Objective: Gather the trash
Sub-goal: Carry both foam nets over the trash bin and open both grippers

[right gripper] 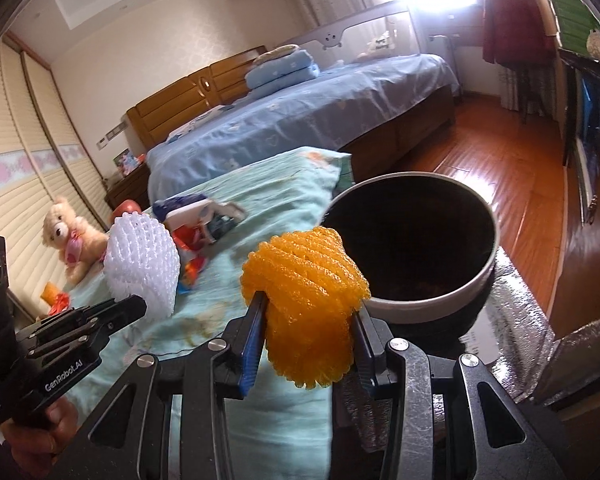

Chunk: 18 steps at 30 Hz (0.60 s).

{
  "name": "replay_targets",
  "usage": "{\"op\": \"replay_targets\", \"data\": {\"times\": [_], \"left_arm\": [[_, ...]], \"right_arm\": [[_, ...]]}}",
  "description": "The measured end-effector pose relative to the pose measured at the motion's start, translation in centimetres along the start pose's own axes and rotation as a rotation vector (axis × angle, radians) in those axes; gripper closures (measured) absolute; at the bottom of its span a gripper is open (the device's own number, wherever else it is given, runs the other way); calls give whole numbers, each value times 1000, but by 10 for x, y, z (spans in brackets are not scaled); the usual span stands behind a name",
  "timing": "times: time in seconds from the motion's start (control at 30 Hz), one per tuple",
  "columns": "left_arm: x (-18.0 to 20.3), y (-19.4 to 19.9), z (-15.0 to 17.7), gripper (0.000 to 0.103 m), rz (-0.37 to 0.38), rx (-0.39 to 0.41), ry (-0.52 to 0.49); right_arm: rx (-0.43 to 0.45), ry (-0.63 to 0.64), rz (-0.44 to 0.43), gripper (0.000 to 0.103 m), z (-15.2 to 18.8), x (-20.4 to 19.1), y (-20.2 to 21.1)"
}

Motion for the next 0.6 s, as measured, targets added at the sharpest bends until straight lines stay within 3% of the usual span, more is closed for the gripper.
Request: {"op": "replay_targets", "data": {"times": [0.6], "left_arm": [[74,-41,-32,88,65,-47,-109]], "right_arm": [[18,-43,94,63,-38,63,-1]]}}
Point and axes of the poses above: each gripper's, at about its wrist camera, not at the fingertips, and y roughly against the way its jaws point, x to its right, z to its underside, the point moved 10 cm from there along -y, roughly the way its jaws point, and after that the axes turned 10 degrees about -z, right-handed, at the moved point
